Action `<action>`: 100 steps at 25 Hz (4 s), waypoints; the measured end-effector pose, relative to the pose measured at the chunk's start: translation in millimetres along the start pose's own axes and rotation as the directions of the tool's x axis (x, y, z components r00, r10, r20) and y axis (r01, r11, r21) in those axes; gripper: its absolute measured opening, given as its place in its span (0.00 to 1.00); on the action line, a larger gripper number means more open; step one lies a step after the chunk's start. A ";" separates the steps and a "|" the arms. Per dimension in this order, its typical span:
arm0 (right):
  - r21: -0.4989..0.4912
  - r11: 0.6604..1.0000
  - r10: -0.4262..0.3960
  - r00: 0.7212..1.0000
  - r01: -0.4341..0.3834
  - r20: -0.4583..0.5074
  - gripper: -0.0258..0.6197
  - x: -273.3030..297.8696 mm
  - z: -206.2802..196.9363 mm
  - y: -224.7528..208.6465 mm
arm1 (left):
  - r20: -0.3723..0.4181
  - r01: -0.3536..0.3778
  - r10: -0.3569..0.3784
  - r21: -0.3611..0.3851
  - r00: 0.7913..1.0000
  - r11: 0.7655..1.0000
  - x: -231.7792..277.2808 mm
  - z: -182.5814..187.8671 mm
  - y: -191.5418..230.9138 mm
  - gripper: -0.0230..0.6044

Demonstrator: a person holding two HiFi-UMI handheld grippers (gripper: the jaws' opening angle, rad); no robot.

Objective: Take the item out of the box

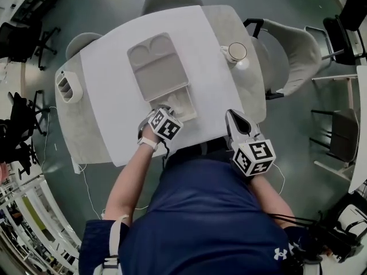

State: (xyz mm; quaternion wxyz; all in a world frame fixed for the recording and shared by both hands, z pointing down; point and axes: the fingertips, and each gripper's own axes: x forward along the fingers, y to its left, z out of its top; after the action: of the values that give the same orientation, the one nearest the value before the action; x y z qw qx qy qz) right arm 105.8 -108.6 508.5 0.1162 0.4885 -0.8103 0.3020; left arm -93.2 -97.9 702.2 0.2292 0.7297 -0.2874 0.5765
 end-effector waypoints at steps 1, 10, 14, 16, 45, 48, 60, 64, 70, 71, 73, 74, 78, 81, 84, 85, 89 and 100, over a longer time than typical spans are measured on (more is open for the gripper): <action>0.005 1.000 -0.011 1.000 0.011 0.003 0.04 -1.7 0.0 -1.7 | -0.018 0.004 -0.004 0.010 1.000 1.000 4.0 -1.0 0.7 0.14; 0.035 0.998 -0.055 0.999 0.054 0.002 0.04 -7.9 -6.1 -12.0 | -0.095 -0.006 0.014 0.084 0.995 0.996 22.7 -2.9 0.3 0.14; 0.029 0.998 -0.058 0.998 0.058 -0.002 0.04 -8.4 -6.0 -11.2 | -0.103 0.013 -0.001 0.114 0.995 0.993 26.7 -2.6 -2.8 0.08; 0.022 0.998 -0.054 0.999 0.054 -0.003 0.04 -8.5 -5.4 -9.3 | -0.099 0.024 -0.013 0.110 0.995 0.994 28.2 -2.9 -3.7 0.05; -0.122 0.988 0.091 0.995 -0.095 -0.039 0.04 16.8 20.7 33.0 | 0.242 -0.160 0.153 0.012 0.958 0.987 -104.2 58.2 41.3 0.04; -0.121 0.988 0.091 0.995 -0.095 -0.037 0.04 17.7 22.5 32.7 | 0.234 -0.200 0.183 0.047 0.955 0.979 -108.0 65.9 55.4 0.04; -0.059 0.998 -0.004 1.000 0.002 -0.021 0.04 5.3 16.5 -1.1 | 0.176 -0.222 0.200 0.115 0.964 0.968 -73.3 87.7 99.5 0.04; -0.034 0.999 -0.033 0.999 0.032 -0.022 0.04 1.6 13.7 -12.2 | 0.139 -0.213 0.196 0.113 0.971 0.971 -56.4 86.5 107.7 0.04; -0.022 0.999 -0.044 0.999 0.044 -0.027 0.04 3.9 11.4 -14.6 | 0.101 -0.194 0.182 0.129 0.978 0.972 -40.5 84.7 114.2 0.04; -0.021 0.999 -0.045 0.999 0.044 -0.028 0.04 4.4 11.4 -14.7 | 0.098 -0.192 0.180 0.130 0.979 0.973 -39.3 84.5 114.5 0.04; -0.019 0.999 -0.043 0.999 0.043 -0.032 0.04 5.8 11.6 -14.5 | 0.093 -0.190 0.178 0.135 0.980 0.973 -36.4 84.7 114.5 0.04; -0.020 0.999 -0.041 0.999 0.040 -0.033 0.04 6.8 11.3 -14.0 | 0.089 -0.190 0.179 0.139 0.980 0.972 -34.4 84.5 114.4 0.04; -0.024 0.999 -0.029 0.999 0.028 -0.041 0.04 10.8 9.6 -11.9 | 0.083 -0.198 0.187 0.149 0.979 0.969 -26.5 82.5 114.7 0.05; -0.025 0.999 -0.024 0.999 0.023 -0.047 0.04 12.9 9.7 -11.4 | 0.099 -0.217 0.206 0.121 0.974 0.969 -27.5 82.0 118.9 0.08; -0.032 0.999 -0.016 0.999 0.014 -0.051 0.04 15.0 9.9 -9.3 | 0.116 -0.242 0.232 0.083 0.966 0.967 -33.6 80.6 123.5 0.21; -0.037 0.999 -0.010 0.999 0.008 -0.052 0.04 16.0 10.1 -7.9 | 0.122 -0.248 0.238 0.071 0.963 0.966 -36.3 79.6 124.2 0.21; -0.056 0.998 0.014 0.998 -0.017 -0.056 0.04 19.3 13.3 -1.8 | 0.188 -0.271 0.264 0.013 0.946 0.962 -58.0 82.8 123.0 0.23; -0.110 0.987 0.112 0.992 -0.118 -0.064 0.04 33.4 21.6 26.1 | 0.535 -0.438 0.471 -0.197 0.701 0.877 -185.4 105.6 125.1 0.23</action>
State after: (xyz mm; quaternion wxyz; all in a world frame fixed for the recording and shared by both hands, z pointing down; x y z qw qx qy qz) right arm 69.0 -136.8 497.7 0.1497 0.4246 -0.8494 0.2754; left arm -135.3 -230.7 497.8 0.0036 0.7672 -0.5288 0.3631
